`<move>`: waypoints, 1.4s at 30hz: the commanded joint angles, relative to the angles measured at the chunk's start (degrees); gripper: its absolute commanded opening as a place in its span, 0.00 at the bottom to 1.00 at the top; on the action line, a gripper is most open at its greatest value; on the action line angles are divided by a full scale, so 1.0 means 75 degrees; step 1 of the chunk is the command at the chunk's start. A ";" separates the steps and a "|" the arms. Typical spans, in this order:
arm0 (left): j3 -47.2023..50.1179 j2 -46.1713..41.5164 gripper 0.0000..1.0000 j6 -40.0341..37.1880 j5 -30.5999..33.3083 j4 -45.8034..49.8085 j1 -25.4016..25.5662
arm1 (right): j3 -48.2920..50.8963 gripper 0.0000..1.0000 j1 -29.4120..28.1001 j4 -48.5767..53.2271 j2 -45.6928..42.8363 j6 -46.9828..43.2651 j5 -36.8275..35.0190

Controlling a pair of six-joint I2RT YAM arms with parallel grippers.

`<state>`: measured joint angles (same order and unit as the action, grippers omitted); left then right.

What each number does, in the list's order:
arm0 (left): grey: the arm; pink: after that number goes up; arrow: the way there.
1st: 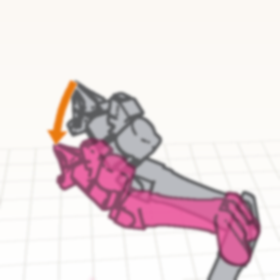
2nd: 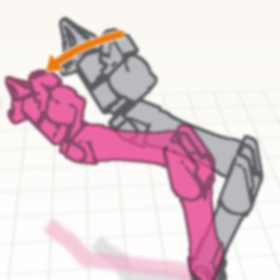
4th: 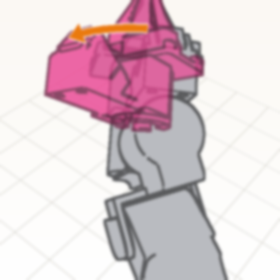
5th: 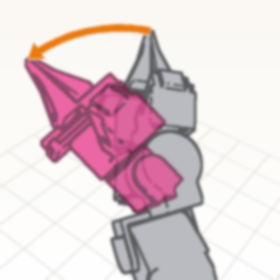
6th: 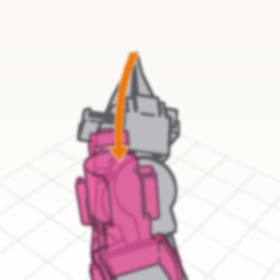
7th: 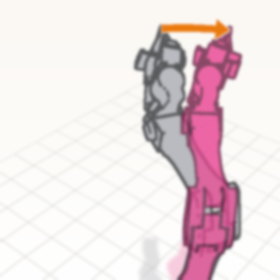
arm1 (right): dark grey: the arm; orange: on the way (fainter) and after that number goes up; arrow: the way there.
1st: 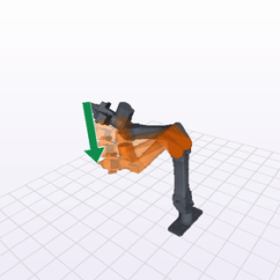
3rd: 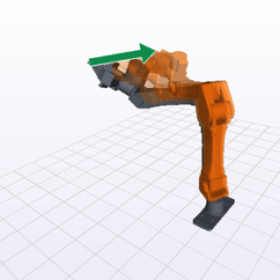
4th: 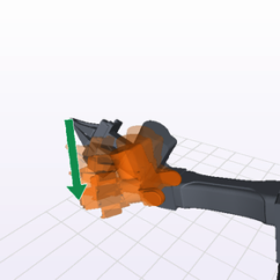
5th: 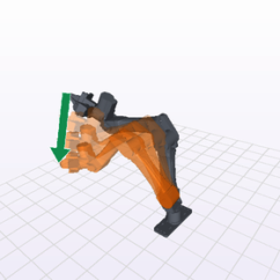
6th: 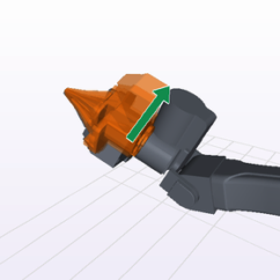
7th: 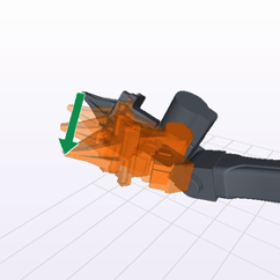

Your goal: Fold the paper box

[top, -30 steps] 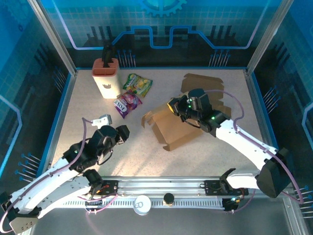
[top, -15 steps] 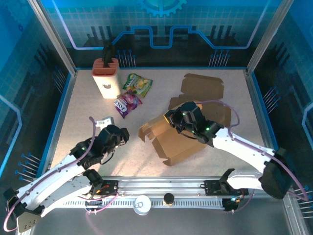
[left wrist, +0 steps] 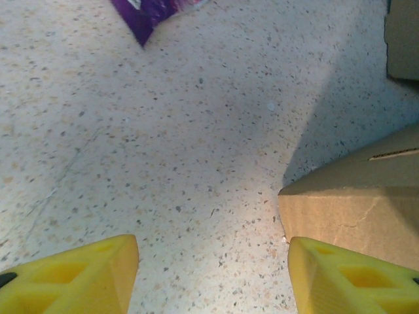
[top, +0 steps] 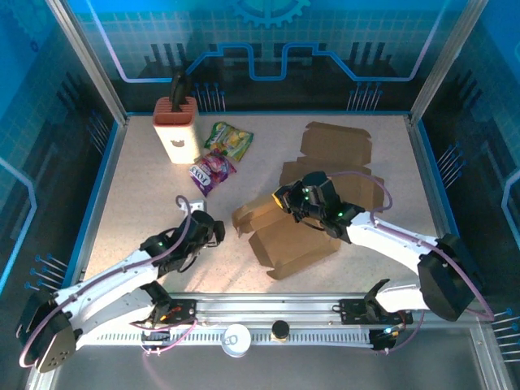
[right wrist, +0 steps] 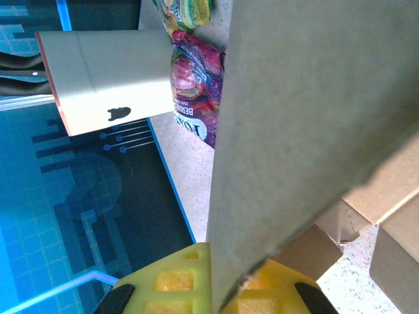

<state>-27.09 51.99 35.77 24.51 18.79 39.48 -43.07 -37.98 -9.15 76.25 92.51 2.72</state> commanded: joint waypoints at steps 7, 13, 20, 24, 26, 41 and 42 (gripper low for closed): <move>0.0246 0.1124 0.65 -0.1498 -0.0511 -0.2302 -0.0065 | 0.0308 0.00 0.0439 -0.1194 0.0484 -0.0580 0.0939; 0.0440 0.1392 0.59 -0.2298 -0.0837 -0.3151 -0.0082 | 0.0320 0.00 0.0534 -0.1417 0.0629 -0.0642 0.1251; 0.0733 0.1179 0.51 -0.3010 -0.1653 -0.3932 -0.0074 | 0.0213 0.00 0.0632 -0.1532 0.0822 -0.0737 0.1505; 0.0858 0.1096 0.52 -0.3179 -0.2035 -0.4233 -0.0066 | 0.0108 0.00 0.0675 -0.1573 0.0976 -0.0838 0.1635; 0.0887 0.1058 0.53 -0.3258 -0.2248 -0.4326 -0.0036 | 0.0103 0.00 0.0691 -0.1719 0.1090 -0.0816 0.1713; 0.0496 0.1701 0.39 -0.4061 -0.1449 -0.4439 0.0904 | -0.0032 0.00 0.0765 -0.1977 0.1272 -0.0872 0.1953; 0.0494 0.1728 0.38 -0.4091 -0.1404 -0.4442 0.0939 | -0.0044 0.00 0.0785 -0.1934 0.1254 -0.0905 0.1959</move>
<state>-21.37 64.29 7.38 13.34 -12.16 45.32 -42.26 -32.45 -23.97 84.99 87.15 15.49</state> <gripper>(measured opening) 0.385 0.041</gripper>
